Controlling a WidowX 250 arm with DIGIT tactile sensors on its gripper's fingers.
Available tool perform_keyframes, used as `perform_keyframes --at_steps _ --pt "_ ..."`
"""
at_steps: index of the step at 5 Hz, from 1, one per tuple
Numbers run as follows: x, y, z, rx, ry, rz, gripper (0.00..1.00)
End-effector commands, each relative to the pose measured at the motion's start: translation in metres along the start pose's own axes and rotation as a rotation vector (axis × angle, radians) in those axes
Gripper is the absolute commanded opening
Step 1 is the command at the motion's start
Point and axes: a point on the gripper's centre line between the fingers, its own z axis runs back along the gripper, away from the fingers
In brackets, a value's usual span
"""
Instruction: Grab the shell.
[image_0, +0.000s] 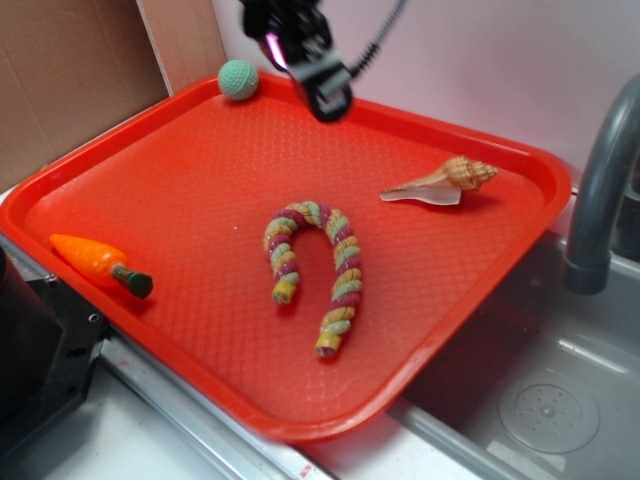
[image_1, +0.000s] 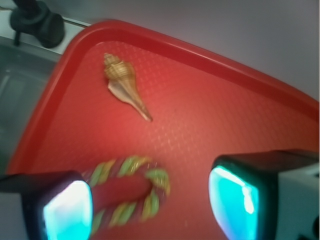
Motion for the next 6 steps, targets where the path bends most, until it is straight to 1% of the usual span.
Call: perform_keyframes --at_steps 1,2,3,4,5,6 --pt "0.056 0.001 -0.034 0.004 -0.066 -0.078 1.0" --pt "0.076 -0.022 -0.05 -0.025 -0.055 -0.178 1.0" --pt "0.081 -0.043 -0.062 -0.08 -0.06 -0.296 1.0" --pt "0.089 -0.05 -0.077 -0.06 -0.02 -0.341 1.0" --pt "0.089 -0.043 -0.091 -0.032 0.039 -0.324 1.0" --pt "0.081 -0.034 -0.1 0.006 0.095 -0.281 0.59"
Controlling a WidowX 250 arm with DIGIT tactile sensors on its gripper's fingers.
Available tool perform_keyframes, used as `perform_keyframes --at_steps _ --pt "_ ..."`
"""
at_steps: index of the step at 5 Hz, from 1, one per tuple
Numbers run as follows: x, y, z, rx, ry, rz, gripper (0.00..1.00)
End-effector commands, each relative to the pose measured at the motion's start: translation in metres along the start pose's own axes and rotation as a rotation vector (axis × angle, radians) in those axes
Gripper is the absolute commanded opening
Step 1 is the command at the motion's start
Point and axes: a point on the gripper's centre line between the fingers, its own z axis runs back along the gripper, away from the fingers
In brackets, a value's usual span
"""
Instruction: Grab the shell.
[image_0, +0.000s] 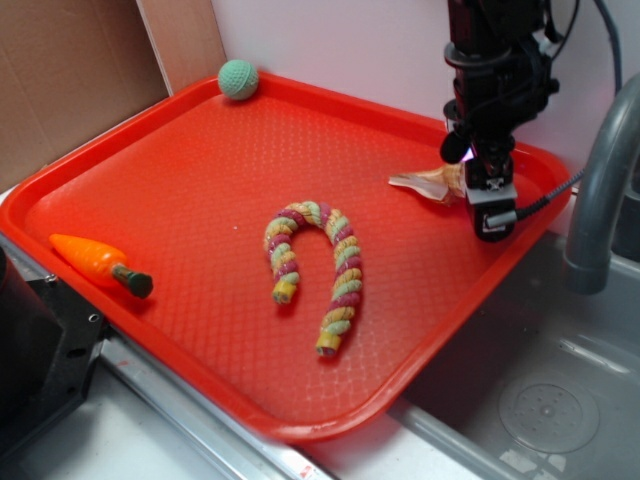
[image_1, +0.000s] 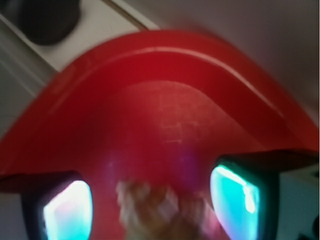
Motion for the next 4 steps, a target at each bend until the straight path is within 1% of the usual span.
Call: perform_keyframes --at_steps 1,2,3,4 --pt "-0.022 0.011 0.027 0.053 0.007 0.133 0.0" --pt "-0.065 0.014 0.056 0.05 0.039 0.276 0.0" --pt "-0.104 0.014 0.084 0.045 0.077 0.472 0.0" --pt "-0.128 0.011 0.105 0.058 0.054 0.591 0.0"
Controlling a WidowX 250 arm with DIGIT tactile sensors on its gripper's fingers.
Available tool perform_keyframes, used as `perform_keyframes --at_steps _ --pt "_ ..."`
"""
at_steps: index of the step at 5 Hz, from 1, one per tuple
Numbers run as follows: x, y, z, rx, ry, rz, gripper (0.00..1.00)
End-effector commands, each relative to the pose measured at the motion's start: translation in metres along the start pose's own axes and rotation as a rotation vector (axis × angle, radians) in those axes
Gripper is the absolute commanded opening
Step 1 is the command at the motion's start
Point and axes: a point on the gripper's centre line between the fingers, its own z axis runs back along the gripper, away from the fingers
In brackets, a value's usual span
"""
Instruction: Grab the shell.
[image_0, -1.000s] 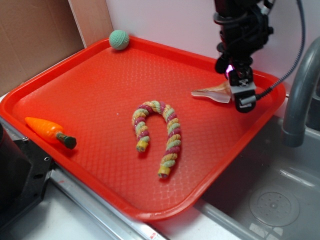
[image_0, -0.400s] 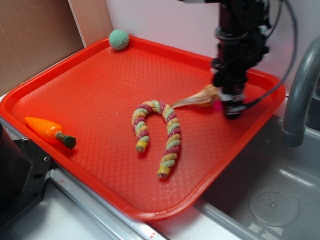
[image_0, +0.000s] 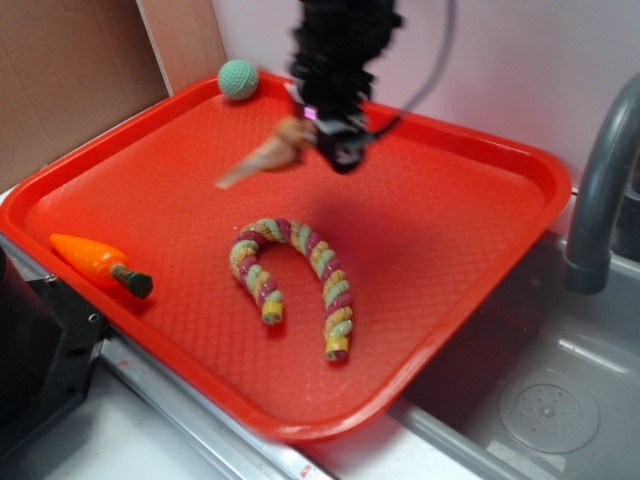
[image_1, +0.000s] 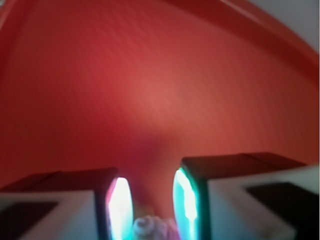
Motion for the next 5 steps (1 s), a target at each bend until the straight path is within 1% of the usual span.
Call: perform_keyframes --at_steps 1,2,3,4,5 --pt "-0.041 0.01 0.047 0.029 -0.045 0.357 0.0" --pt "-0.066 0.039 0.053 0.009 -0.026 0.606 0.0" --pt "-0.078 0.074 0.059 -0.005 -0.02 0.856 0.0" --pt "-0.089 0.102 0.066 -0.012 -0.063 0.963 0.0" --pt "-0.089 0.104 0.067 -0.004 -0.066 0.946 0.0"
